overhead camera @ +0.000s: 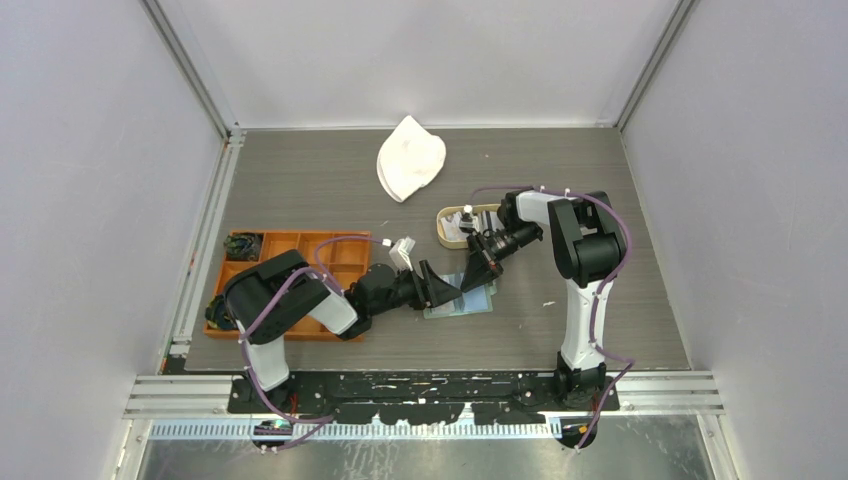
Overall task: Put the credit cards into the card holder
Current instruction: Insert the credit card into the card holder.
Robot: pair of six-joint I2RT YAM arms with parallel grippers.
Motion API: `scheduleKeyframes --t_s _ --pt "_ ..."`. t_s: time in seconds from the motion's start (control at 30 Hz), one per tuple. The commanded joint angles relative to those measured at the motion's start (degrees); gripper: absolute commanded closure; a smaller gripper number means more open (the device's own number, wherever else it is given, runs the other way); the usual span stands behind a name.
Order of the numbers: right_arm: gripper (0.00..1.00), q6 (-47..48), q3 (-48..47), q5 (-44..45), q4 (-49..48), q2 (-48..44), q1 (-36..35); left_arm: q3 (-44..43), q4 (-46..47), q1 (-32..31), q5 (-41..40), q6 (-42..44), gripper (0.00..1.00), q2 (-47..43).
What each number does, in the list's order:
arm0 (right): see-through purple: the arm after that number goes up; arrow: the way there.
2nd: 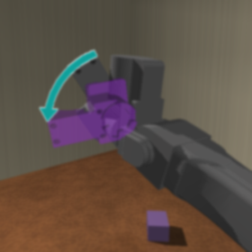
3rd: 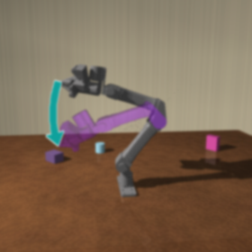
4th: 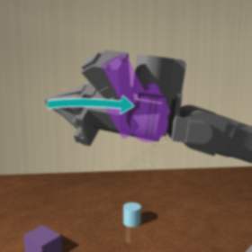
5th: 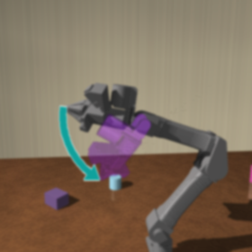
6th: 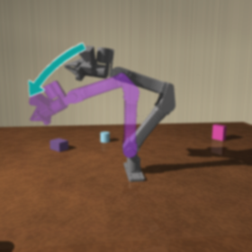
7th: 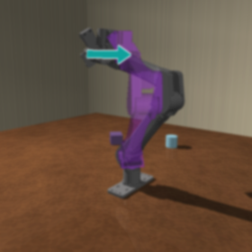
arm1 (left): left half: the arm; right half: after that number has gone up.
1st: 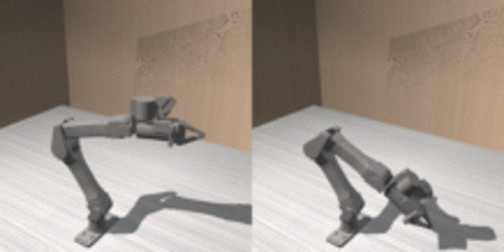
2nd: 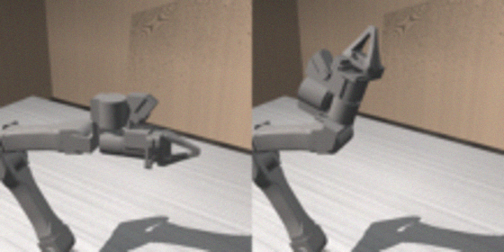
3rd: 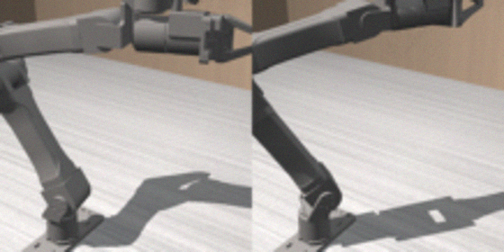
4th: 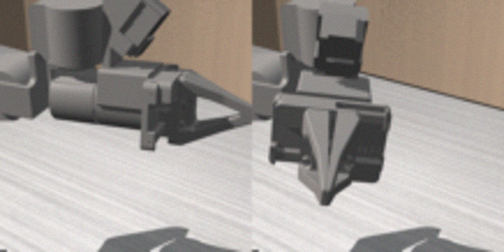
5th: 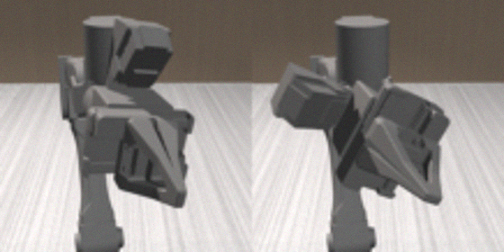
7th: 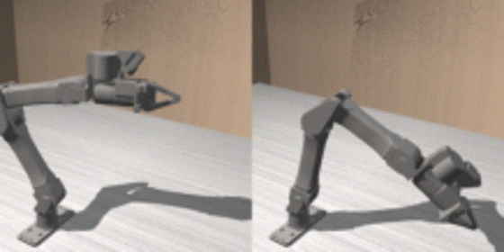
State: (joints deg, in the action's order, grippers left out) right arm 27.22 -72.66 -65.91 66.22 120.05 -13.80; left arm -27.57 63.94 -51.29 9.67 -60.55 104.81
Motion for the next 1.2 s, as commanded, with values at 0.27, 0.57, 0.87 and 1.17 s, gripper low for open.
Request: scheduleKeyframes --t_s 0.27,0.57,0.87,1.17 --pt "0.80 0.4 -0.9 -1.5 -0.4 0.3 -0.4 -1.2 2.7 -0.3 0.5 0.8 0.40 -0.3" --pt "0.80 -1.4 -0.6 -1.8 -2.1 1.2 -0.5 -3.1 -1.7 -1.4 0.2 1.7 0.38 -0.2" --pt "0.85 -0.9 -0.9 -2.4 -1.4 1.3 -0.5 -4.3 -7.2 -2.1 -1.4 3.1 0.40 -1.4" --pt "0.86 -2.8 -0.4 1.2 -3.6 0.3 -0.4 -2.9 -6.7 -2.1 -1.9 3.1 0.43 -2.5"
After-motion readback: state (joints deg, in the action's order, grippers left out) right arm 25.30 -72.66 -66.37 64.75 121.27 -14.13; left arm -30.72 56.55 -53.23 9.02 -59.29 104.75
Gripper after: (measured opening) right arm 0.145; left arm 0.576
